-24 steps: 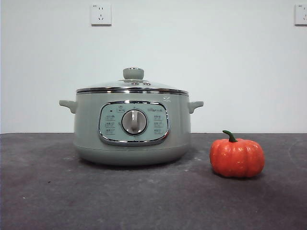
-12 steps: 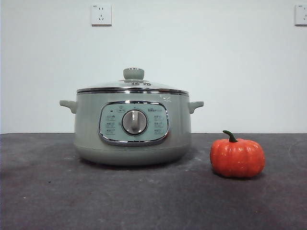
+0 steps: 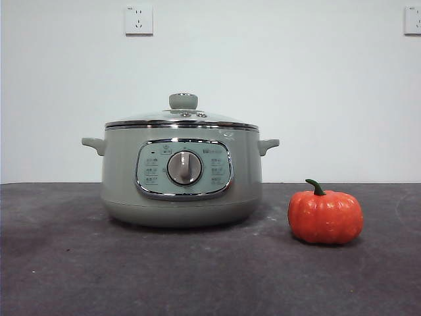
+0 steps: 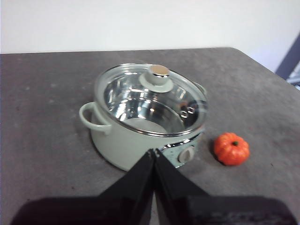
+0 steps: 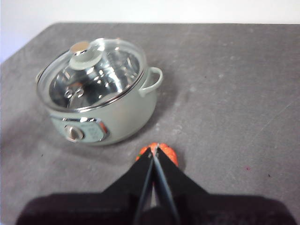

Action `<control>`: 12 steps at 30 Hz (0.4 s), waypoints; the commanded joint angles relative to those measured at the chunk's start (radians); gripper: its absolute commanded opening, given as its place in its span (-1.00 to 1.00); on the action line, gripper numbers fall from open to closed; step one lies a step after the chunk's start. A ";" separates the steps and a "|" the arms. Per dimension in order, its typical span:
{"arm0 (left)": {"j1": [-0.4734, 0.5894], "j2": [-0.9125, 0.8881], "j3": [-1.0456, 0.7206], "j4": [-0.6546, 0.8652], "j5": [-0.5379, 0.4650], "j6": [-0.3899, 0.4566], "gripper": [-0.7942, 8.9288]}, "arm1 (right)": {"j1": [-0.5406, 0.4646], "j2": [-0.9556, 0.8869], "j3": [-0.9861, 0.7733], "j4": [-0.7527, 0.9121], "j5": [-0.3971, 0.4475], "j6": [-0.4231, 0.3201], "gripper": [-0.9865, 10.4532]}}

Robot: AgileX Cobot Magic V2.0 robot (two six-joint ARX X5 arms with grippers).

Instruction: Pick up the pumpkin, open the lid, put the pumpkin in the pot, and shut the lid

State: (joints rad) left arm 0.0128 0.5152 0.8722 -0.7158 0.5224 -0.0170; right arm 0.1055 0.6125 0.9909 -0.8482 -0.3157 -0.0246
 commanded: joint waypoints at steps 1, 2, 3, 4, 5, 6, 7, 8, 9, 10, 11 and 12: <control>-0.001 0.021 0.041 -0.044 0.026 0.058 -0.85 | 0.002 0.027 0.047 -0.048 -0.016 -0.056 -0.85; -0.001 0.027 0.054 -0.058 0.035 0.068 -0.85 | 0.002 0.036 0.056 -0.058 -0.027 -0.060 -0.85; -0.001 0.031 0.064 -0.070 0.035 0.073 -0.85 | 0.003 0.042 0.061 -0.063 -0.027 -0.060 -0.85; -0.001 0.034 0.069 -0.072 0.035 0.074 -0.85 | 0.003 0.043 0.062 -0.066 -0.027 -0.060 -0.85; -0.001 0.034 0.071 -0.073 0.035 0.074 -0.85 | 0.003 0.044 0.062 -0.068 -0.027 -0.060 -0.85; -0.001 0.034 0.071 -0.072 0.036 0.073 -0.85 | 0.003 0.046 0.062 -0.069 -0.027 -0.060 -0.85; -0.001 0.034 0.071 -0.072 0.035 0.073 -0.85 | 0.003 0.047 0.062 -0.069 -0.027 -0.060 -0.85; -0.001 0.034 0.071 -0.072 0.035 0.073 -0.85 | 0.003 0.048 0.062 -0.068 -0.027 -0.060 -0.84; -0.001 0.034 0.071 -0.071 0.035 0.073 -0.84 | 0.003 0.048 0.062 -0.068 -0.026 -0.060 -0.81; -0.001 0.034 0.071 -0.071 0.034 0.073 -0.83 | 0.003 0.048 0.062 -0.066 -0.026 -0.060 -0.81; -0.001 0.034 0.071 -0.071 0.034 0.073 -0.77 | 0.003 0.048 0.062 -0.066 -0.026 -0.060 -0.78; -0.001 0.034 0.071 -0.071 0.032 0.072 -0.59 | 0.003 0.048 0.062 -0.065 -0.026 -0.060 -0.65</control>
State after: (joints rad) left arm 0.0128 0.5499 0.9424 -0.7906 0.5529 0.0418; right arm 0.1055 0.6621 1.0527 -0.9199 -0.3405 -0.0776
